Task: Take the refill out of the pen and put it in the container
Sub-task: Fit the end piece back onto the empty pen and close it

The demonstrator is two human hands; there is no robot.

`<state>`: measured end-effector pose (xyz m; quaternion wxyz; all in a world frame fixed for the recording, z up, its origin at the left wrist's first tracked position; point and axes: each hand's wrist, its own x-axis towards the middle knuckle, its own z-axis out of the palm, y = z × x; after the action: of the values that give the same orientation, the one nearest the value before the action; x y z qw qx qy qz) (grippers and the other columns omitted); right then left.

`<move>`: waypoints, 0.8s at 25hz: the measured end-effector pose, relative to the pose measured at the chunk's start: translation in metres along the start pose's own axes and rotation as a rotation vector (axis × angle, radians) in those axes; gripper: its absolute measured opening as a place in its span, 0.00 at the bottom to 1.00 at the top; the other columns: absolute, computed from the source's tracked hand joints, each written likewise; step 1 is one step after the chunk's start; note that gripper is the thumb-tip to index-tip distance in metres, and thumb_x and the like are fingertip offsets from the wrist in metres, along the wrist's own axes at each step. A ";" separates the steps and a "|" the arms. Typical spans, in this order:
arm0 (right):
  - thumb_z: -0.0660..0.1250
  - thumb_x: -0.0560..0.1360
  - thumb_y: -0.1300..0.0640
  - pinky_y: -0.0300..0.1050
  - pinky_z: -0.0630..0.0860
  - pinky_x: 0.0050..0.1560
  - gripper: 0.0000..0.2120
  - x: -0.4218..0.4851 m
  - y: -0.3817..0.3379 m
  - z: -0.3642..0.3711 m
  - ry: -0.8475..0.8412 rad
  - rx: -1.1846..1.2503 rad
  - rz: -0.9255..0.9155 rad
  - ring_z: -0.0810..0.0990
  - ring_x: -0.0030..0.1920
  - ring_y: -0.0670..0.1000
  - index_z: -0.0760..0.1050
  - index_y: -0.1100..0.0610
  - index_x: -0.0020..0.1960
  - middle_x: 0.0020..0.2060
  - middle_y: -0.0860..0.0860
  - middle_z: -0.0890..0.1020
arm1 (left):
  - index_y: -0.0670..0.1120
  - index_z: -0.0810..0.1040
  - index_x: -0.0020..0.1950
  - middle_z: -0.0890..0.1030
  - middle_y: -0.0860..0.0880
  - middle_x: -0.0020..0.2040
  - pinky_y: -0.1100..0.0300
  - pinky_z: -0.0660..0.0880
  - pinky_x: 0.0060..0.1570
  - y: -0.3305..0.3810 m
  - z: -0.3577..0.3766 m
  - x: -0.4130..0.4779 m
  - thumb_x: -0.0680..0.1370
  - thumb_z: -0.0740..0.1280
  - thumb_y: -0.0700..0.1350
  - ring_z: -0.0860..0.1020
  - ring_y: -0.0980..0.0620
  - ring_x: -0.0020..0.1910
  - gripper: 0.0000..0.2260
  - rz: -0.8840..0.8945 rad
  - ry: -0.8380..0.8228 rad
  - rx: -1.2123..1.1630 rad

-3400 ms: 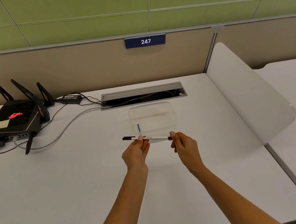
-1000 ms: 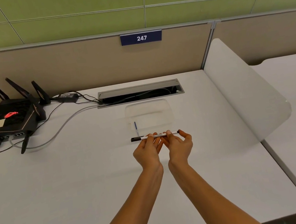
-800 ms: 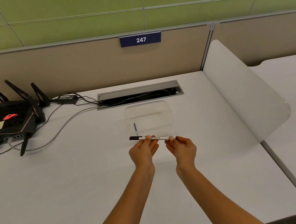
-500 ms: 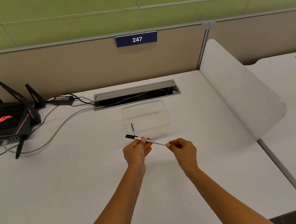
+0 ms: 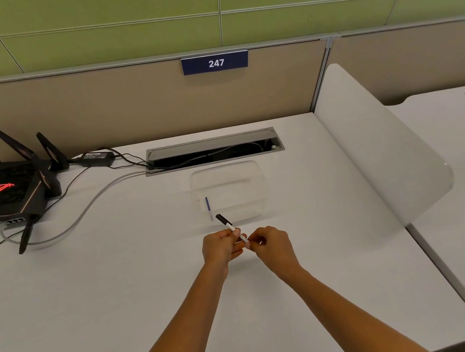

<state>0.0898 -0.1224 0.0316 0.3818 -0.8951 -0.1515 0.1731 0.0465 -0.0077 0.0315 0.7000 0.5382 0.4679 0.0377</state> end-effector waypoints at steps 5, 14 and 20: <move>0.70 0.74 0.58 0.41 0.76 0.51 0.09 0.002 0.001 0.009 0.001 -0.009 0.038 0.82 0.45 0.52 0.83 0.60 0.52 0.47 0.55 0.85 | 0.39 0.82 0.54 0.85 0.41 0.46 0.58 0.81 0.39 -0.005 -0.002 0.008 0.75 0.72 0.41 0.85 0.47 0.40 0.09 -0.009 -0.005 0.078; 0.71 0.72 0.58 0.37 0.71 0.37 0.05 0.010 0.009 0.042 0.021 -0.002 0.218 0.79 0.37 0.48 0.83 0.57 0.45 0.42 0.52 0.86 | 0.44 0.85 0.42 0.86 0.46 0.41 0.50 0.82 0.48 -0.024 0.002 0.017 0.72 0.74 0.42 0.85 0.49 0.37 0.02 0.088 0.168 0.292; 0.71 0.71 0.58 0.42 0.73 0.34 0.06 0.013 0.013 0.054 -0.005 0.008 0.282 0.81 0.35 0.55 0.83 0.61 0.39 0.36 0.55 0.84 | 0.46 0.87 0.45 0.86 0.47 0.42 0.60 0.76 0.41 -0.032 0.001 0.019 0.72 0.73 0.44 0.83 0.49 0.40 0.05 0.111 0.155 0.465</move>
<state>0.0807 -0.0916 -0.0150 0.3569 -0.9056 -0.0247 0.2278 0.0435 -0.0108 -0.0058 0.5164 0.7052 0.4858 0.0087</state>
